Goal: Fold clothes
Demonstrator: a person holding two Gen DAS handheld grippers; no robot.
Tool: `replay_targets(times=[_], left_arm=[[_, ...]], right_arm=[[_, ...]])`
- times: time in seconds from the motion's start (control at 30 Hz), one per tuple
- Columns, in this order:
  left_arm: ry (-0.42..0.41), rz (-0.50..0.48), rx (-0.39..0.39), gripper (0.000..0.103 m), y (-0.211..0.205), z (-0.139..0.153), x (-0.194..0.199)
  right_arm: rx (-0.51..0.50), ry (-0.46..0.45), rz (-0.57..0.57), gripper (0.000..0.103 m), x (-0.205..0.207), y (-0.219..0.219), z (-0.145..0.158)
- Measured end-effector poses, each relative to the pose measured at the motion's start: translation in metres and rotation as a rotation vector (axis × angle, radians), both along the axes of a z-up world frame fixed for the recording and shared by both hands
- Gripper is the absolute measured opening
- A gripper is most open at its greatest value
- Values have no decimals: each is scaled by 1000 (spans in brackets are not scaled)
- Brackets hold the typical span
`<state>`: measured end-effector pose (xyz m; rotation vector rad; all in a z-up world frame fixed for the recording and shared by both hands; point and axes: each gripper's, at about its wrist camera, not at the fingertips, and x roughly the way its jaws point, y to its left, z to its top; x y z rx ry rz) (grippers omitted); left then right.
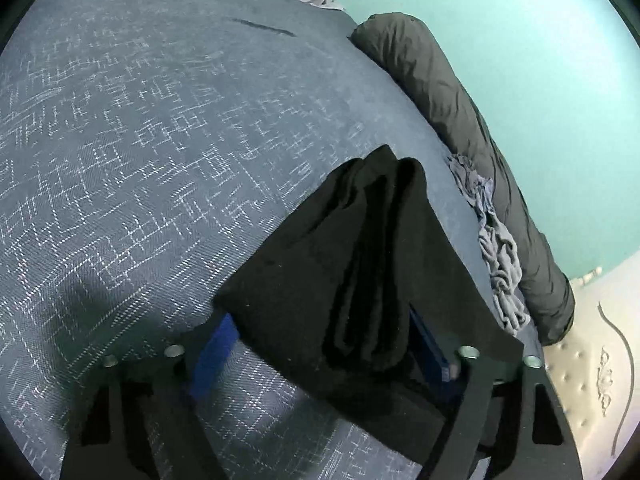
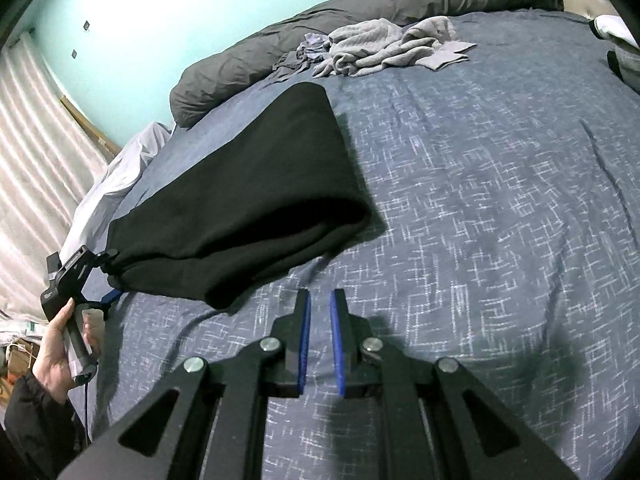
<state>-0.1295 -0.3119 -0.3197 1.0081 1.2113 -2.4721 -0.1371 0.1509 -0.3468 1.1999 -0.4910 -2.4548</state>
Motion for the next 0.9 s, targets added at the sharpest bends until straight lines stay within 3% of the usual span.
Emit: replay_targets(times=[0.03,0.1,0.2,0.57,0.9], left_arm=[[1,0,-4,69,0,1,0],[23,-13,-8,50,1,5,-3],[46,-29,-42,39,5,14,-3],[173,-99,-124,29,34,63,-6],[248,-211,-236,28,109,124,-25]], right_arm=[[-3,0,-2,9,0,1,0],[-7,-1,-6,9,-1,4,-1],[-10,0,-9,9,-1,6,0],[-27,15,-20,9,1,18,5],[-82,26,-59,9,-1,47,15]])
